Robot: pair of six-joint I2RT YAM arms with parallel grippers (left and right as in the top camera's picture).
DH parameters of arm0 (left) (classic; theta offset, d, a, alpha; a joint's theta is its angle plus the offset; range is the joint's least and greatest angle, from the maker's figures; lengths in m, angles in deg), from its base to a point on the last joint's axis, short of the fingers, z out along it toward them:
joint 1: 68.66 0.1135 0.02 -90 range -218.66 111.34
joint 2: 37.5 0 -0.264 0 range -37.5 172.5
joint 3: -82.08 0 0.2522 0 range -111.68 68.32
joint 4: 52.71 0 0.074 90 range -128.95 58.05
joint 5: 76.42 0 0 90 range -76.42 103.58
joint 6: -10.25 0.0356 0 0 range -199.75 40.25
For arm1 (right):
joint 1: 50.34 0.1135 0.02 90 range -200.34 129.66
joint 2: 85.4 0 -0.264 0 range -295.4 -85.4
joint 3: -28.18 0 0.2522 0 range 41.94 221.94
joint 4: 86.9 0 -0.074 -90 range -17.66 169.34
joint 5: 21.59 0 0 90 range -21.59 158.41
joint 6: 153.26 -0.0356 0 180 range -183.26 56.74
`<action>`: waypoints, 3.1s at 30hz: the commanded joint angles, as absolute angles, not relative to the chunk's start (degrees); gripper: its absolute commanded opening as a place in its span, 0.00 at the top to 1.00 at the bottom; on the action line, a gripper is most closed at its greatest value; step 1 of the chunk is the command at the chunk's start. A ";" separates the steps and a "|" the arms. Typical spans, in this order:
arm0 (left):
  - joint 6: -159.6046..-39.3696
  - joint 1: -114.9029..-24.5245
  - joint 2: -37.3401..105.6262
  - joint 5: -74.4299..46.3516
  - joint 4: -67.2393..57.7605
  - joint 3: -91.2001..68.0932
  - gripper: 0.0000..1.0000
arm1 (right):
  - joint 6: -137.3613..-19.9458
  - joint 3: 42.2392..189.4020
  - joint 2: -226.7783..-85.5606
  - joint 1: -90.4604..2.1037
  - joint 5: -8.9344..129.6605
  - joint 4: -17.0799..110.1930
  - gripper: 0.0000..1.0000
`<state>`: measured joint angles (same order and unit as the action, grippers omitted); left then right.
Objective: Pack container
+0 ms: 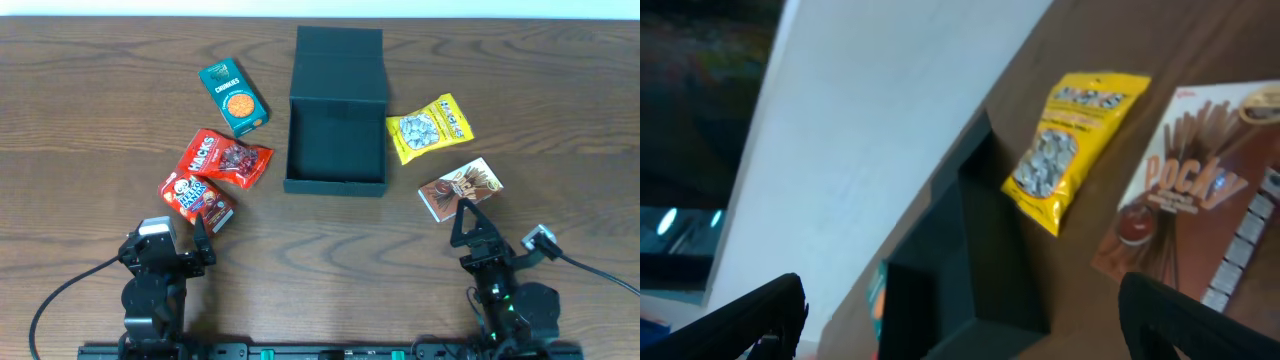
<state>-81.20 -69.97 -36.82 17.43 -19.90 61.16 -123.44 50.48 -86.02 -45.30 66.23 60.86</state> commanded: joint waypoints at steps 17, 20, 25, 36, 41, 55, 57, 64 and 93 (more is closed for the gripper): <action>-94.47 -70.18 -37.27 9.61 -21.51 62.50 0.05 | -104.66 50.44 -86.46 -45.87 69.71 47.20 0.01; -102.56 -70.18 -37.25 2.94 -19.98 62.48 0.05 | -99.94 50.44 -87.37 -45.87 69.71 47.20 0.01; -113.07 -70.18 -37.23 6.51 -30.04 62.50 0.05 | -98.89 50.44 -90.59 -45.87 70.67 48.47 0.01; -116.61 -70.18 -24.23 3.58 -50.69 61.78 0.05 | -95.79 50.46 -109.03 -45.87 71.98 71.88 0.01; -113.09 -70.18 -13.10 0.08 -52.53 55.94 0.05 | -95.81 51.11 -117.95 -45.87 69.86 80.88 0.01; -101.73 -70.21 36.51 -6.59 -27.81 13.23 0.05 | -95.75 59.16 -130.45 -45.87 69.86 84.10 0.01; -103.83 -70.21 39.07 -7.59 -28.22 13.14 0.05 | -95.75 59.16 -130.45 -45.87 69.86 84.18 0.01; -106.14 -70.21 45.28 -10.63 -24.16 13.17 0.05 | -95.72 59.16 -130.48 -45.87 69.88 84.69 0.01; -118.43 -73.11 79.18 2.94 4.74 -38.07 0.00 | -89.14 59.16 -130.78 -50.44 69.64 86.96 0.01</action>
